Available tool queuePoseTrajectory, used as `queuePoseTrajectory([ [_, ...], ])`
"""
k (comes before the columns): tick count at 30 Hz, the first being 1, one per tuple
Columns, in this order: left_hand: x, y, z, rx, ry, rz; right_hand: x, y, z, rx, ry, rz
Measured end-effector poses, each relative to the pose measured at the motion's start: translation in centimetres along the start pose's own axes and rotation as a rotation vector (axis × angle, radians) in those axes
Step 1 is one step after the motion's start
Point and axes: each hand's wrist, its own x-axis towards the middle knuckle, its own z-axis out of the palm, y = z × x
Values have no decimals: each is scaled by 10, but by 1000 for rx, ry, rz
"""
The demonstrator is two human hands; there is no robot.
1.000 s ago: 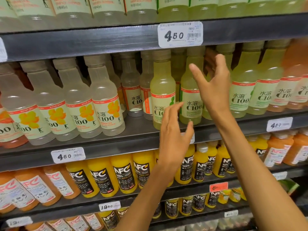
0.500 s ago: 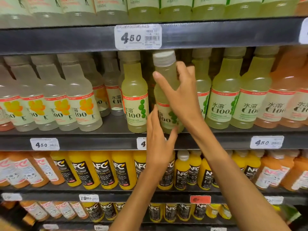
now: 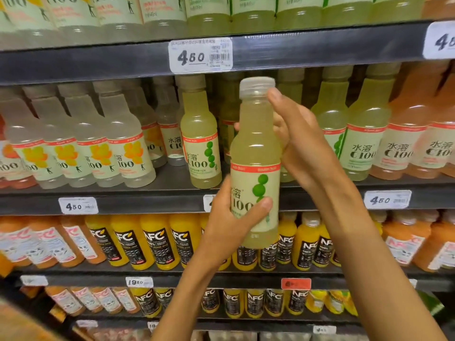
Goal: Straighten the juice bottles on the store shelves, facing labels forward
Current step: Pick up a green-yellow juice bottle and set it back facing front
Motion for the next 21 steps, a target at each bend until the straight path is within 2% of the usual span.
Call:
queuePoseTrajectory([
  [4, -23, -5, -5, -261, -168, -270, -4, 9, 6, 195, -107, 199],
  [7, -30, -9, -8, -323, -225, -301, -9, 16, 10, 253, -96, 199],
  [12, -31, -8, -16, -196, -35, -309, -13, 20, 19, 96, 93, 113],
  [14, -32, -5, -17, -242, -36, -330, -12, 21, 20, 111, 102, 136],
  [16, -35, 0, -16, -424, -153, -324, -9, 18, 19, 208, 26, 210],
  [18, -37, 5, -12, -621, -246, -350, -6, 19, 17, 428, -54, 291],
  [21, -38, 4, -10, -665, -281, -392, -3, 24, 17, 627, -66, 312],
])
